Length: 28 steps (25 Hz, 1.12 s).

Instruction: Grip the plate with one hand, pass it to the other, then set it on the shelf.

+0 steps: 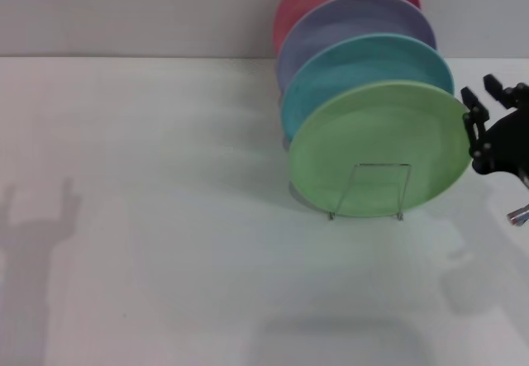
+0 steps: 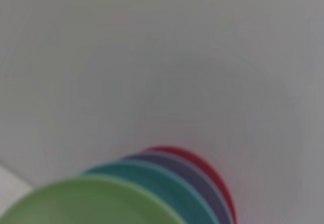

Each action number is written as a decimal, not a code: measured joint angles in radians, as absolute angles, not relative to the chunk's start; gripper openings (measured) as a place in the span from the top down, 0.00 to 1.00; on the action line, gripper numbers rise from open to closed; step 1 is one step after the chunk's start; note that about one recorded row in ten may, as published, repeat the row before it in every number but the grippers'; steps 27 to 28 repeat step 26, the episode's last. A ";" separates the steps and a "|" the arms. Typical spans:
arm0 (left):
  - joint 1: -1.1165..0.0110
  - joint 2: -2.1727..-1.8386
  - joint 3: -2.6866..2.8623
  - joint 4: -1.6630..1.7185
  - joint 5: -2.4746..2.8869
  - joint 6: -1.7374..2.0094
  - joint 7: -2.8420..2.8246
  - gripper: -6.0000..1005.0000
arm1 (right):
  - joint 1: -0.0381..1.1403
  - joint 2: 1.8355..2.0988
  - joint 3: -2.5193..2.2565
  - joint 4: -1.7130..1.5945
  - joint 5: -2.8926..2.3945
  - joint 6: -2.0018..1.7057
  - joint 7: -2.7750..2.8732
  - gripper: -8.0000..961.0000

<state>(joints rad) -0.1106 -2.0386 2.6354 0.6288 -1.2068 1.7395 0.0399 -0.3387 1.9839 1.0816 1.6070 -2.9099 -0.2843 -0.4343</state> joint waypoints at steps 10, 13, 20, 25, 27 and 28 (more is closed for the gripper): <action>-0.125 -2.036 2.628 0.622 -1.206 1.743 0.040 0.17 | -0.395 1.938 1.096 1.709 -2.914 -0.448 -0.055 0.73; -0.148 -2.048 2.628 0.593 -1.204 1.736 0.040 0.17 | -0.370 1.922 1.138 1.665 -2.915 -0.548 0.117 0.71; -0.182 -2.062 2.627 0.560 -1.204 1.681 0.046 0.17 | -0.319 2.006 1.338 1.398 -2.916 -0.876 0.323 0.61; -0.210 -2.065 2.628 0.556 -1.204 1.625 0.052 0.17 | -0.255 2.078 1.501 1.162 -2.912 -1.074 0.350 0.58; -0.214 -2.065 2.629 0.554 -1.204 1.617 0.052 0.17 | -0.234 2.078 1.522 1.112 -2.910 -1.097 0.363 0.58; -0.214 -2.065 2.629 0.554 -1.204 1.617 0.052 0.17 | -0.234 2.078 1.522 1.112 -2.910 -1.097 0.363 0.58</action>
